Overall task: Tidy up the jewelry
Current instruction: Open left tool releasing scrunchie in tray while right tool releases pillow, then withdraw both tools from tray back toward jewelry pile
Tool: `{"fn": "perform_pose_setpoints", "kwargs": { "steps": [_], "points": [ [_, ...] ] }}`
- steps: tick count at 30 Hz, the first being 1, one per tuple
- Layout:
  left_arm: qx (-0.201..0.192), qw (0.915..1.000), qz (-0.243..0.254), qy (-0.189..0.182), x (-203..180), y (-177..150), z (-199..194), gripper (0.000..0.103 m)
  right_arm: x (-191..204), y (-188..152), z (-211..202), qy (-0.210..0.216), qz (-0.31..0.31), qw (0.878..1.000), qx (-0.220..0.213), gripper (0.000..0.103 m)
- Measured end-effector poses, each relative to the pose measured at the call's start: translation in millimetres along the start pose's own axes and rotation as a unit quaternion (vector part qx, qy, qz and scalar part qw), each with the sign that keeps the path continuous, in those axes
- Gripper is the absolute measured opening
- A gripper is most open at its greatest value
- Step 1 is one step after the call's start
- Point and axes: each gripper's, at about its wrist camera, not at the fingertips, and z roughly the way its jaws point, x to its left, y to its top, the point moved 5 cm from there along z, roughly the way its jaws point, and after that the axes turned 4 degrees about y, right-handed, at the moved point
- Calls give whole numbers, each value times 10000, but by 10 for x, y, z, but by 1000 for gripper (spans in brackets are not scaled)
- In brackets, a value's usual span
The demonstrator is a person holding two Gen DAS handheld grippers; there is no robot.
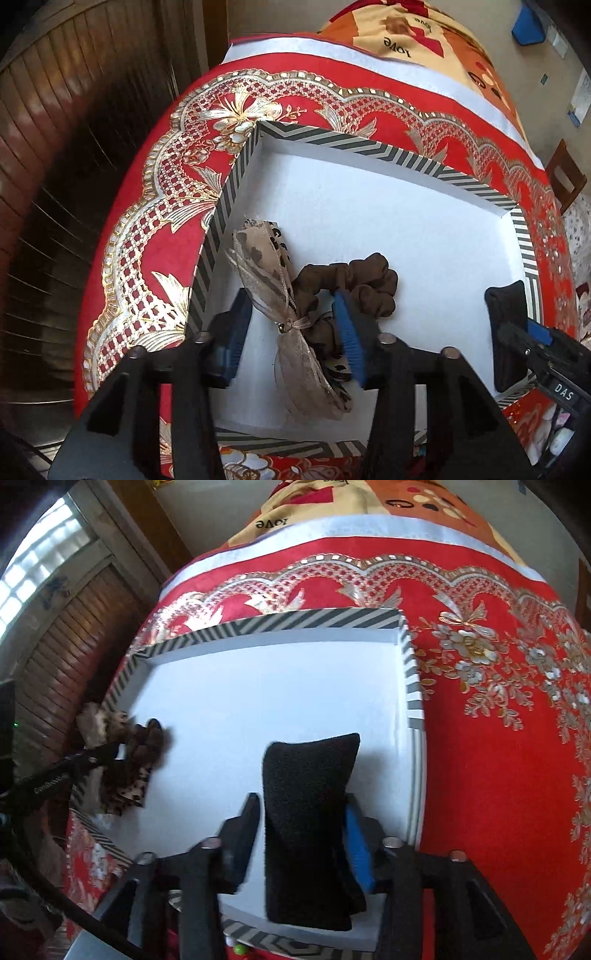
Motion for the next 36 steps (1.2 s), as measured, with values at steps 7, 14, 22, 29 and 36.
{"fn": "perform_pose_setpoints", "kwargs": {
  "steps": [7,14,22,29,36],
  "points": [
    [-268,9984,103,489,-5,-100,-214,53,135,-7,-230,110,-22,9995,-302,50],
    [-628,9967,8,511,-50,-275,-583,53,264,-160,-618,-8,-315,9967,-745,50],
    [-750,9958,55,518,-149,-515,-893,53,211,-471,-904,-196,-545,9941,-921,50],
    [-793,9955,37,521,-171,-816,-1109,53,160,-775,-1086,-280,-616,9933,-932,50],
    [-776,9954,29,553,-179,-1106,-1240,53,160,-1019,-1236,-237,-642,9938,-881,51]
  ]
}}
